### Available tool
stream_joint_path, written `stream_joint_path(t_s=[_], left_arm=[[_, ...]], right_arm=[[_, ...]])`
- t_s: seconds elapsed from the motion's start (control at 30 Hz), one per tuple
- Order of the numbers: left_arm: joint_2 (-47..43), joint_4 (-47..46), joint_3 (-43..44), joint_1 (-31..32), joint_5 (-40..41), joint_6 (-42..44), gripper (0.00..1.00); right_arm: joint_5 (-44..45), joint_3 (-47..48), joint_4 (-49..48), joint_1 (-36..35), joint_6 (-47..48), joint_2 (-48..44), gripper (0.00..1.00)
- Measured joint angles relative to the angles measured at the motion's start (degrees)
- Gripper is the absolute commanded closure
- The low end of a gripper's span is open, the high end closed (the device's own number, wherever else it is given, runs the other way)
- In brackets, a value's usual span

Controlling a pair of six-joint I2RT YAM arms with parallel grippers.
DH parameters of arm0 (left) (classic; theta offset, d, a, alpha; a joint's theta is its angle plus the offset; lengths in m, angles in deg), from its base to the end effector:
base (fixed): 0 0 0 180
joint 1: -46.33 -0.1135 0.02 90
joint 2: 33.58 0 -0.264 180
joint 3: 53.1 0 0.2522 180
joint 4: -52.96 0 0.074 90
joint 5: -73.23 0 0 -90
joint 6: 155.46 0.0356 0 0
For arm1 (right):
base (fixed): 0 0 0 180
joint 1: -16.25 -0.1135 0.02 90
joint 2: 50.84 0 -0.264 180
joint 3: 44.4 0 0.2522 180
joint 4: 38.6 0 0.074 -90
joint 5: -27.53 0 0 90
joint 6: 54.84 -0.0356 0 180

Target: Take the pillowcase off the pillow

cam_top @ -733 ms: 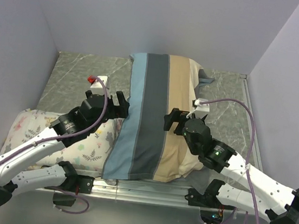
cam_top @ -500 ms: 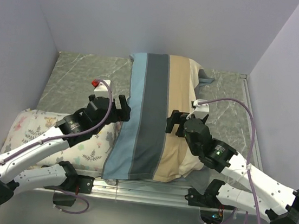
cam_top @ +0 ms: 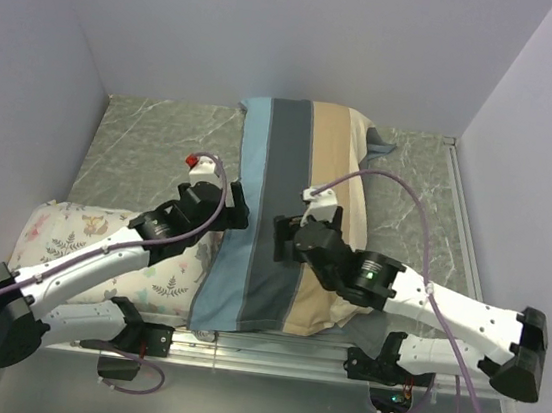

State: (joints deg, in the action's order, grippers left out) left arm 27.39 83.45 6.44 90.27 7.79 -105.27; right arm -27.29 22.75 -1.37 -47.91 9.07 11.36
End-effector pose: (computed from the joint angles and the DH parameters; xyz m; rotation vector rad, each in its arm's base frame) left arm 0.1790 -0.1519 0.2818 -0.1768 2.0944 -0.4352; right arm 0.1210 0.2028 0.3137 -0.3233 2.0130 0.3351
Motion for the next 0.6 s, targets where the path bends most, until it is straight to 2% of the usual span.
stream_joint_path(t_s=[0.17,0.37,0.43,0.47,0.57,0.6], left_arm=[[4.76,-1.79,0.04,-3.78,-2.16,-0.66,0.01],[5.95,-5.38,0.04,-10.34,-6.43,-2.36,0.01],[6.14,-7.08,0.09,-11.91,-7.52,-2.89,0.01],[6.49,-7.8,0.2,-12.46,-8.11,-2.95,0.01],[9.07,-9.79,1.68,-13.73,-9.92,-2.97,0.01],[10.1,-10.27,2.4,-14.01,-10.38,-2.93,0.01]], right_arm=[[4.5,6.75,0.22,-5.49,0.87,8.22,0.0],[6.99,8.5,0.52,-6.25,1.27,16.92,0.0],[7.98,8.5,0.83,-6.19,1.14,19.74,0.04],[8.66,8.57,0.98,-6.12,0.85,21.2,0.09],[8.96,8.35,1.29,-5.03,0.31,23.5,0.7],[8.76,7.96,1.25,-4.17,0.0,23.3,0.87]])
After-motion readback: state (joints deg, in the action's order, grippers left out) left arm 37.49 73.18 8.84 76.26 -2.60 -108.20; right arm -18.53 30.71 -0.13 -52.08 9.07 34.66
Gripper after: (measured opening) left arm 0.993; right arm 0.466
